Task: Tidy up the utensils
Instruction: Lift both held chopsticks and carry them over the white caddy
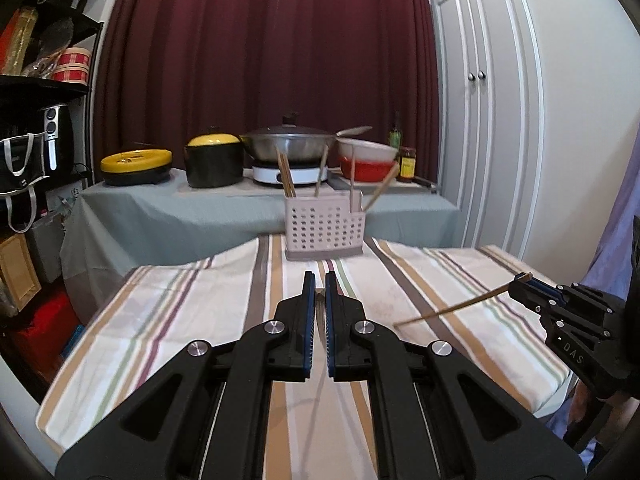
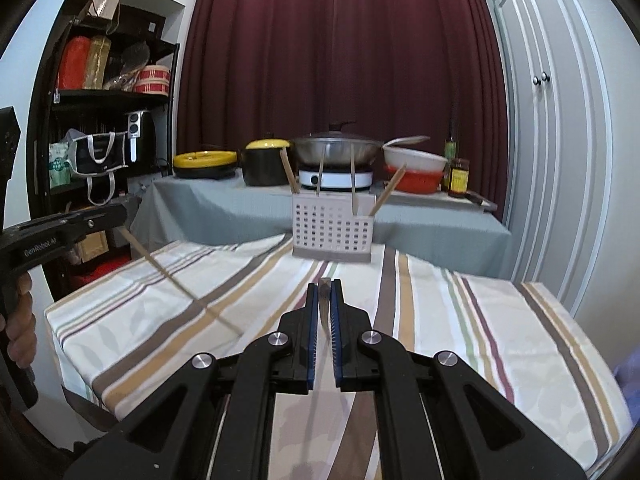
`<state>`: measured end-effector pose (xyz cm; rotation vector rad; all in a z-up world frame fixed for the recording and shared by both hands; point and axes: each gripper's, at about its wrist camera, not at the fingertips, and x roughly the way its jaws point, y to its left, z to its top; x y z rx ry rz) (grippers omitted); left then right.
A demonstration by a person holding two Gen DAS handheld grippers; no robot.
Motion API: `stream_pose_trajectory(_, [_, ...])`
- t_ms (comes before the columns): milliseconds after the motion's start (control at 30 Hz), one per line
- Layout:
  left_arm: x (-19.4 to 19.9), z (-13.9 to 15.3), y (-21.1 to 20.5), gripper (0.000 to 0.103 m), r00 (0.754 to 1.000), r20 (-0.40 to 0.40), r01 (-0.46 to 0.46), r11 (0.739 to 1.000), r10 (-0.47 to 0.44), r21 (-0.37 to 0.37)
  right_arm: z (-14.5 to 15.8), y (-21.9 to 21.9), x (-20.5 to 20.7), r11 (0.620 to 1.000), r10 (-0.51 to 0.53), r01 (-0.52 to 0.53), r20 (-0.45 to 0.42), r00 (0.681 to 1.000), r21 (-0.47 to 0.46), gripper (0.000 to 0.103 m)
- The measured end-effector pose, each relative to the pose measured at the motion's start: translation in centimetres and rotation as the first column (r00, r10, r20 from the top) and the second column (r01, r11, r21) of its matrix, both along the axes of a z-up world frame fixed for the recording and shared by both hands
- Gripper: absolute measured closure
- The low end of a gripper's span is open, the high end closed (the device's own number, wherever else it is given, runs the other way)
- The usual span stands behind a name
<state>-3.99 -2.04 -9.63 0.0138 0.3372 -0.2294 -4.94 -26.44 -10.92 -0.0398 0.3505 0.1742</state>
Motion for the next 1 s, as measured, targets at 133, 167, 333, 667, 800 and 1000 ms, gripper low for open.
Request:
stream_pose_trajectory(133, [-0.2,2.1,0.8,0.098,1.0,0.015,-0.026,1.0,0.026,0.011,1.4,-0.3,0.6,1.0,0.011,-0.011,-0.002,1.0,0.013,0.096])
stream_pose_trajectory(167, [-0.2,2.3,0.8,0.098,0.999,0.017,-0.03,0.999,0.03,0.016,1.6,-0.3,0.8,1.0,0.012,-0.012,-0.004,1.0,0.015,0.096])
stream_pose_trajectory(333, [0.9,2.7,1.2,0.098,0.999,0.018,-0.052,0.998,0.051,0.026,2.3,-0.5,2.1,1.0,0.018,-0.017,-0.015,1.0,0.019,0.096])
stream_pose_trajectory(667, [4.5,2.8,1.3,0.098,0.997,0.009,-0.076,0.997,0.075,0.025,3.1,-0.3,4.8,1.0,0.026,-0.026,0.014,1.0,0.012,0.096])
stream_pose_trajectory(800, [5.8,2.9,1.2,0.097,0.997,0.005,-0.077,0.997,0.077,0.024,3.3,-0.4,5.8,1.0,0.021,-0.021,0.025,0.999,0.017,0.096])
stream_pose_trajectory(1000, [7.2,2.9,1.3,0.098,0.997,-0.003,-0.073,0.997,0.073,0.013,3.9,-0.6,6.7,0.999,0.019,-0.02,0.037,0.999,0.029,0.096])
